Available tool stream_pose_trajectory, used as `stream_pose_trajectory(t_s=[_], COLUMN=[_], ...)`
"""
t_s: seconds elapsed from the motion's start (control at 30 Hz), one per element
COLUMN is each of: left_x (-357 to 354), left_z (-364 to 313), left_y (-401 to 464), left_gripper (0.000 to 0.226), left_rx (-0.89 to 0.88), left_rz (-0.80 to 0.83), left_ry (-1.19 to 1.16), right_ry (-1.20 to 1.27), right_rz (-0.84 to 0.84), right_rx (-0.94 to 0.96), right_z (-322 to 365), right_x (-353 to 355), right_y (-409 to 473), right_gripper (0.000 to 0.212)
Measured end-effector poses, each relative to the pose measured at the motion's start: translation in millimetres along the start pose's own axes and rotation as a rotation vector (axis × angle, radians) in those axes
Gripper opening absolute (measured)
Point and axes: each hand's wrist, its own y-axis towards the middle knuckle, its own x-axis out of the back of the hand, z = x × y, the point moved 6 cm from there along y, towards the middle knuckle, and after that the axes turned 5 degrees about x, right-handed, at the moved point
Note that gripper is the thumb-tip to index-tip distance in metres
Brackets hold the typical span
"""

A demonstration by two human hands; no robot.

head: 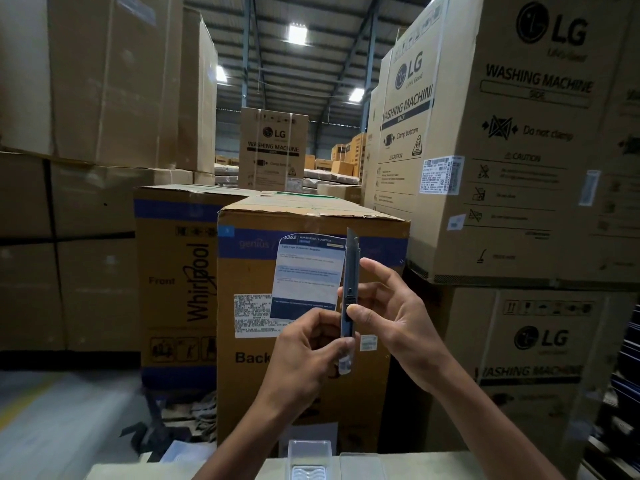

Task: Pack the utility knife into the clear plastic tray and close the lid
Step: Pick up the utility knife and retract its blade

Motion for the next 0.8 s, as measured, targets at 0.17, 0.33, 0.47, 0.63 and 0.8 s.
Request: stream_pose_trajectory(t_s=[0.17,0.33,0.47,0.63,0.8], left_x=[5,7,6,6,8], left_z=[-10,-15,-21,-10,6], left_y=[4,8,12,18,17], left_gripper=[0.026,0.028,0.03,0.014,0.011], left_rx=[-0.017,0.025,0.025,0.056,0.114], left_rz=[0.038,0.004,-0.038,-0.106,-0.153], left_ry=[-0.118,-0.252,-0.239,-0.122,-0.182], right_ry=[0.01,0.007,0.045,-0.014,-0.351], right_rz=[0.015,0.016,0.012,0.008,-0.126], right_rx=[-0.021,-0.032,-0.049,-0.056,0.077], right_z=[-1,0,1,0,0], right_x=[-7,-11,-11,-12,-16], right_y=[-7,-9,-10,-13,-26], right_gripper=[0.074,0.077,0.077,0.082,0.066])
